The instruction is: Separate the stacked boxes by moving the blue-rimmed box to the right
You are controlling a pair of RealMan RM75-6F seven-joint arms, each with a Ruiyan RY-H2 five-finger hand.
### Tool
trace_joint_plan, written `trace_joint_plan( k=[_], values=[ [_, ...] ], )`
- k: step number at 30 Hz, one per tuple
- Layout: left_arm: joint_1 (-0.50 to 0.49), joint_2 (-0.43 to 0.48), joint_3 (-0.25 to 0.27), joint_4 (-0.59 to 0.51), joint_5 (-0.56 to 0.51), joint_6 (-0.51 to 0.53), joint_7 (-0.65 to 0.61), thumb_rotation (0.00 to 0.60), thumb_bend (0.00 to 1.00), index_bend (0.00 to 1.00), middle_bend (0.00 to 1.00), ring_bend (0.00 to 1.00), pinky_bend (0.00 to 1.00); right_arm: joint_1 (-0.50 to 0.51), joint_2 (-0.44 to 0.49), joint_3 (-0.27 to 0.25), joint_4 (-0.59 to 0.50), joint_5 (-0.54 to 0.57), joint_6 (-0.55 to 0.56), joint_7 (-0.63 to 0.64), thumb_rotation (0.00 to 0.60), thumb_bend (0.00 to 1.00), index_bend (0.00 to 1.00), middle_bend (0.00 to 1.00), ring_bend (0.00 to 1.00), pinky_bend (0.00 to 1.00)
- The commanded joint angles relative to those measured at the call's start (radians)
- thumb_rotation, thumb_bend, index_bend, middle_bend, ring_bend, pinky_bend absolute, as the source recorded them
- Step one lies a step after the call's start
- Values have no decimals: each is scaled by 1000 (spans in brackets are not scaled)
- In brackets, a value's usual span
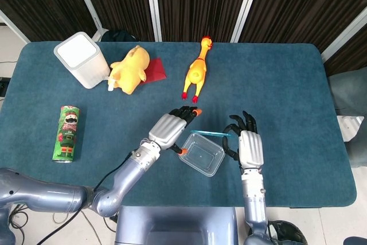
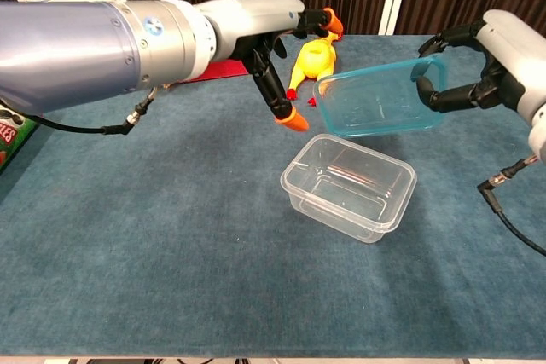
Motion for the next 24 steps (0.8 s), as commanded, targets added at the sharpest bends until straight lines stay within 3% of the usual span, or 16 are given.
trace_joint_plan(
  k=[1,14,24],
  values=[
    [9,15,-3,-8,10,2,-12,600,47,0,12,0,146,9,6,15,3,7,0,-6,600,566,553,257,10,0],
    [54,92,-16,-61,60,19,-68,600,47,0,13,0,147,21,112,95,29,46,-13,17,600,566,553,257,9,0],
    [116,172,-4,-116,111,38,-126,600,47,0,12,0,146,6,202,100,72,75,-26,32,600,567,553,257,9,0]
  ],
)
